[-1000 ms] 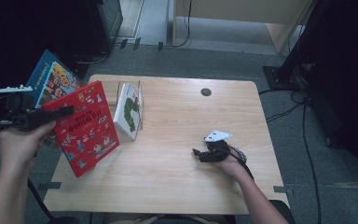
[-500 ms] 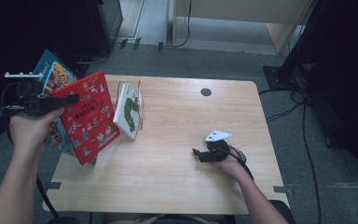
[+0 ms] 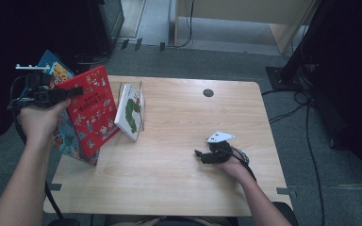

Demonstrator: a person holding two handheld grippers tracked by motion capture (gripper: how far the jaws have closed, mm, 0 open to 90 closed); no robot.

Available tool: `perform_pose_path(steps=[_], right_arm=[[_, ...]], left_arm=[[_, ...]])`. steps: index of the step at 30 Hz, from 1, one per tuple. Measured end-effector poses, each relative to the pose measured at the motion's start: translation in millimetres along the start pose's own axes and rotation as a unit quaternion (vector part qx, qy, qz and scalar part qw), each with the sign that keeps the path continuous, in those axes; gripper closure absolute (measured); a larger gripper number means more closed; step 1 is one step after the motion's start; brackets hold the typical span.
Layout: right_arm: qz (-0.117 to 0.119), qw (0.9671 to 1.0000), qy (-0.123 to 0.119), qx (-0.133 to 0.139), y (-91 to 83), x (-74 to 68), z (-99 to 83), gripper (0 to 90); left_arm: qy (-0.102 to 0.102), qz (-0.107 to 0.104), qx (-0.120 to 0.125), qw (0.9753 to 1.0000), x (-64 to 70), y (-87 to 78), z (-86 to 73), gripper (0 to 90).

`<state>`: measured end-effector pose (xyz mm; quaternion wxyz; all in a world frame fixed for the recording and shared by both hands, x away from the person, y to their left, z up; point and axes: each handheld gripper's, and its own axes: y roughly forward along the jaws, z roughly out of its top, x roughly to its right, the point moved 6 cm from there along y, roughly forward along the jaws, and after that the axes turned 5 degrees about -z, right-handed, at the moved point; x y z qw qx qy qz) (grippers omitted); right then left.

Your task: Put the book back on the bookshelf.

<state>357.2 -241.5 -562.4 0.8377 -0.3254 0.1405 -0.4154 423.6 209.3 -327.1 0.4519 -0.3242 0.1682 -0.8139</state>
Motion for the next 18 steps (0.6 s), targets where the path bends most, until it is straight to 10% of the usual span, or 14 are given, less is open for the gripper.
perform_pose_path(steps=[18], right_arm=[[0.000,1.0000,0.000,0.000,0.0,0.0,0.0,26.0]], left_arm=[[0.001,0.012,-0.030,0.9995,-7.4,14.5,4.4,78.6]])
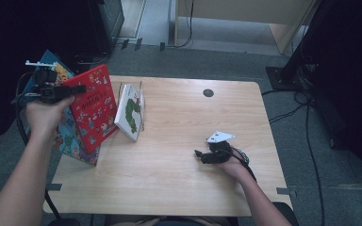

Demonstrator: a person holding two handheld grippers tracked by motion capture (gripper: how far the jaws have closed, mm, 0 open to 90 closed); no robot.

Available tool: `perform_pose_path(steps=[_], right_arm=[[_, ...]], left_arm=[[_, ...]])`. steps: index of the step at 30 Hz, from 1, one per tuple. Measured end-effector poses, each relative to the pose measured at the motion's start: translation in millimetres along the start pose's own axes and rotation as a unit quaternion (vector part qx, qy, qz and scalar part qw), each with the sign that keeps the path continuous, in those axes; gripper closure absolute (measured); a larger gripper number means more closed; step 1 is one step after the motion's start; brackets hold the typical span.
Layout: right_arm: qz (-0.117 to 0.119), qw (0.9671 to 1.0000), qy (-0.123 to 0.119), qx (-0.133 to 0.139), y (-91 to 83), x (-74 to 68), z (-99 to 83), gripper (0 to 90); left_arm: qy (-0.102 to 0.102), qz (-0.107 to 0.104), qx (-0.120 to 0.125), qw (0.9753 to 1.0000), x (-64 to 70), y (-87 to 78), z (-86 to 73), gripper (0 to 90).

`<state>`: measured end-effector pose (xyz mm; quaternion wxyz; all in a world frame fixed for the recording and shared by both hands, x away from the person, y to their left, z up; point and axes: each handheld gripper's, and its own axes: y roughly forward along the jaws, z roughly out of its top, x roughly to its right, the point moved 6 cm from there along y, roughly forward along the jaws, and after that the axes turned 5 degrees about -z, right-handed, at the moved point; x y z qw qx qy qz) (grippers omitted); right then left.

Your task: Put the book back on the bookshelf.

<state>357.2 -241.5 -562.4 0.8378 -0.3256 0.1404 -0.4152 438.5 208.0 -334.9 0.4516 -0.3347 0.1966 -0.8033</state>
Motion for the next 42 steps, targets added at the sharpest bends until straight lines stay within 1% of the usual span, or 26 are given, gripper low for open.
perform_pose_path(steps=[3,6,7,9,11,12,16,17,19,20,21,22,23,25,26,28,30,33,35,36,38,42], right_arm=[[0.000,1.0000,0.000,0.000,0.0,0.0,0.0,26.0],[0.000,1.0000,0.000,0.000,0.0,0.0,0.0,26.0],[0.000,1.0000,0.000,0.000,0.0,0.0,0.0,26.0],[0.000,1.0000,0.000,0.000,0.0,0.0,0.0,26.0],[0.000,1.0000,0.000,0.000,0.0,-0.1,0.0,26.0],[0.000,1.0000,0.000,0.000,0.0,0.0,0.0,26.0],[0.000,1.0000,0.000,0.000,0.0,0.0,0.0,26.0],[0.000,1.0000,0.000,0.000,0.0,0.0,0.0,26.0],[0.000,1.0000,0.000,0.000,0.0,-0.1,0.0,25.9],[0.000,1.0000,0.001,0.000,0.0,-0.2,0.0,26.0],[0.000,1.0000,0.001,0.000,0.0,-0.1,0.0,25.9],[0.000,1.0000,0.001,0.000,0.0,-0.1,0.0,25.9],[0.000,1.0000,0.001,0.000,0.0,-0.2,0.1,25.9],[0.000,1.0000,0.001,0.000,0.0,-0.2,0.0,25.9],[0.000,1.0000,0.001,0.000,0.0,-0.2,0.0,25.9],[0.000,1.0000,0.001,0.000,0.0,-0.2,0.1,26.0],[0.000,1.0000,0.001,0.000,0.0,-0.2,0.0,25.9],[0.000,1.0000,0.000,0.000,0.1,0.0,0.1,25.9],[0.000,1.0000,0.001,-0.001,0.1,-0.1,0.1,25.9],[0.000,1.0000,0.001,-0.001,0.2,-0.1,0.2,25.9],[0.000,1.0000,0.001,-0.001,0.3,-0.1,0.2,25.9],[0.000,1.0000,0.002,-0.001,0.2,-0.2,0.2,25.9]], left_arm=[[-0.005,-0.005,-0.021,0.9998,0.0,-1.9,-0.3,77.6],[-0.013,-0.015,-0.047,0.9987,-0.4,-3.5,-0.2,75.8],[-0.014,-0.014,-0.057,0.9982,-0.2,-3.3,-0.2,75.7],[-0.010,-0.002,-0.088,0.9960,-0.6,-2.7,-0.7,76.2],[-0.005,0.002,-0.099,0.9951,-0.5,-2.9,-0.6,77.1],[-0.007,0.000,-0.102,0.9947,-0.3,-2.9,-0.7,77.3],[-0.013,0.002,-0.121,0.9926,-0.2,-2.5,-0.1,77.1],[-0.017,0.000,-0.130,0.9914,0.5,-1.2,-0.4,76.9],[-0.017,0.000,-0.152,0.9883,1.2,2.8,-2.6,76.2],[-0.014,0.003,-0.165,0.9862,1.8,5.4,-4.4,76.1],[-0.009,0.005,-0.168,0.9857,2.1,6.4,-4.8,76.4],[-0.013,0.005,-0.168,0.9858,2.5,6.5,-4.2,77.2],[-0.011,0.004,-0.173,0.9848,2.5,6.1,-4.2,77.6],[-0.006,0.011,-0.180,0.9836,1.0,5.4,-3.0,78.7],[-0.011,0.008,-0.182,0.9831,-0.1,5.3,-2.0,79.0],[-0.018,0.010,-0.184,0.9828,-2.1,5.5,1.0,79.7],[-0.025,0.006,-0.180,0.9834,-3.3,5.4,4.8,79.8],[-0.035,0.008,-0.163,0.9860,-6.4,4.7,11.6,79.8],[-0.042,0.015,-0.149,0.9878,-8.9,4.7,16.2,79.7],[-0.041,0.019,-0.142,0.9887,-9.8,5.8,17.9,79.6],[-0.042,0.028,-0.134,0.9897,-11.5,8.7,20.2,79.5],[-0.049,0.037,-0.120,0.9910,-15.9,14.0,20.9,79.5]])
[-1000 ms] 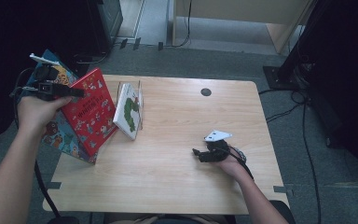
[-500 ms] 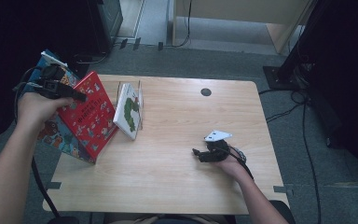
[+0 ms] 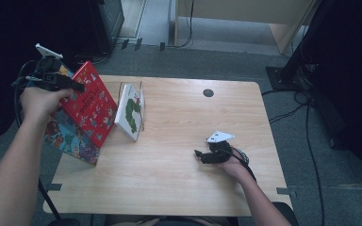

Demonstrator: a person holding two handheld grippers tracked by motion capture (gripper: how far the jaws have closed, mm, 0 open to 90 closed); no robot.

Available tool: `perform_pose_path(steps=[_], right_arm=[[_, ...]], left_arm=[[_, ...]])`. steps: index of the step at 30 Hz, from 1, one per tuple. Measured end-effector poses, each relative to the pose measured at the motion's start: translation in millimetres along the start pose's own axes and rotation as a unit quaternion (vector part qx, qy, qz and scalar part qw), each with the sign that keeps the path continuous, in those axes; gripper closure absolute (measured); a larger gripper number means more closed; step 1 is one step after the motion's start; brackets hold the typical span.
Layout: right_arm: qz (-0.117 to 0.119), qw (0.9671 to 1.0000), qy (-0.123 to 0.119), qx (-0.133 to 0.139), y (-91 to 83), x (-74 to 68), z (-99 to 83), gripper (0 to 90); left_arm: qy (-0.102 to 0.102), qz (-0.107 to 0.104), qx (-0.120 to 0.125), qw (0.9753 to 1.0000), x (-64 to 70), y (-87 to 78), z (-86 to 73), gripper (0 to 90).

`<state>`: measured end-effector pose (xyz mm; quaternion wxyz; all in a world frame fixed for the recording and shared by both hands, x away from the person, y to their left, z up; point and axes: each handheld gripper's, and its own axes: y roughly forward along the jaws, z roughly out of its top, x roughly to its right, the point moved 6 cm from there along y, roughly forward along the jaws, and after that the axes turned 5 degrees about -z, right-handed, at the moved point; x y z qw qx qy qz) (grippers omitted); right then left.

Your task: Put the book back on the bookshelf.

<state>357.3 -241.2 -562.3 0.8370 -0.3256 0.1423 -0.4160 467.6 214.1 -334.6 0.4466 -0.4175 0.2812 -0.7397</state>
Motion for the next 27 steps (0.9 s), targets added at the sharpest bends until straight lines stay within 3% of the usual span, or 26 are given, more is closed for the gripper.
perform_pose_path(steps=[9,17,27], right_arm=[[0.000,1.0000,0.000,0.000,0.0,-0.1,0.0,25.9],[0.000,1.0000,0.000,0.000,0.0,-0.1,-0.1,25.9],[0.001,1.0000,0.001,0.000,0.0,-0.2,0.0,25.8]], left_arm=[[-0.006,-0.001,0.032,0.9995,0.3,10.3,4.7,79.5],[-0.007,0.002,0.030,0.9995,-2.5,20.9,3.2,79.3],[-0.006,0.002,0.020,0.9998,-4.3,19.1,1.8,78.0]])
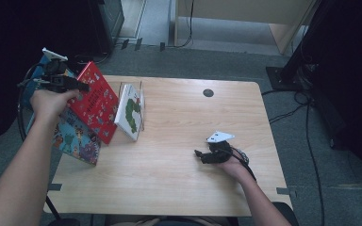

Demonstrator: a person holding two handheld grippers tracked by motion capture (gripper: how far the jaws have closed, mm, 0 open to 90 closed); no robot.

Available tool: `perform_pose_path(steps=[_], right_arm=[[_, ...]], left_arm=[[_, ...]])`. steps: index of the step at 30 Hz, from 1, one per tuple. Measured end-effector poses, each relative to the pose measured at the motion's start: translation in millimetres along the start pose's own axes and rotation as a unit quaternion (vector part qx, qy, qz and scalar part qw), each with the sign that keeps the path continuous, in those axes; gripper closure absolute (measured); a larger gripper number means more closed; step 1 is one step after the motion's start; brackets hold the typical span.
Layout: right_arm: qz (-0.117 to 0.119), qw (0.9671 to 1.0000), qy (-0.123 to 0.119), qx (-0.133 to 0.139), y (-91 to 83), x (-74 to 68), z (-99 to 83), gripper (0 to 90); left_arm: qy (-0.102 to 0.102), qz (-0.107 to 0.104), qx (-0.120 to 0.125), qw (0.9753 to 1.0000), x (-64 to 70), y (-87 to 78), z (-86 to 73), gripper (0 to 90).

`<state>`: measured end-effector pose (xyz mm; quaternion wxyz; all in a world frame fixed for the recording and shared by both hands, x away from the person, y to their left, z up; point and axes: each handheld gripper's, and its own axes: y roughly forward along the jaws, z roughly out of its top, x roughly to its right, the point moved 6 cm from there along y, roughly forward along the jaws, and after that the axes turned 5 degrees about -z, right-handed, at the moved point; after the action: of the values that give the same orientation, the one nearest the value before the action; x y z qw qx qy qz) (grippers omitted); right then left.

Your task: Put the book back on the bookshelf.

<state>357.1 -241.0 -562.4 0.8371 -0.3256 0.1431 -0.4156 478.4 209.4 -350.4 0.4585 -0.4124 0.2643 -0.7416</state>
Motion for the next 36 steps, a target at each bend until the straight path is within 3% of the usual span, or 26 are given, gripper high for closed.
perform_pose_path(steps=[19,23,36], right_arm=[[0.000,1.0000,-0.001,0.000,0.0,0.2,0.0,25.8],[0.000,1.0000,-0.001,0.000,0.0,0.2,0.0,25.7],[0.000,1.0000,-0.001,0.000,0.0,0.1,0.0,25.6]], left_arm=[[-0.016,-0.002,-0.018,0.9997,-3.2,-7.5,0.0,60.6],[-0.009,-0.001,-0.020,0.9998,-3.6,-8.4,-0.8,56.7],[-0.008,-0.008,-0.007,0.9999,-4.0,-20.7,1.4,48.7]])
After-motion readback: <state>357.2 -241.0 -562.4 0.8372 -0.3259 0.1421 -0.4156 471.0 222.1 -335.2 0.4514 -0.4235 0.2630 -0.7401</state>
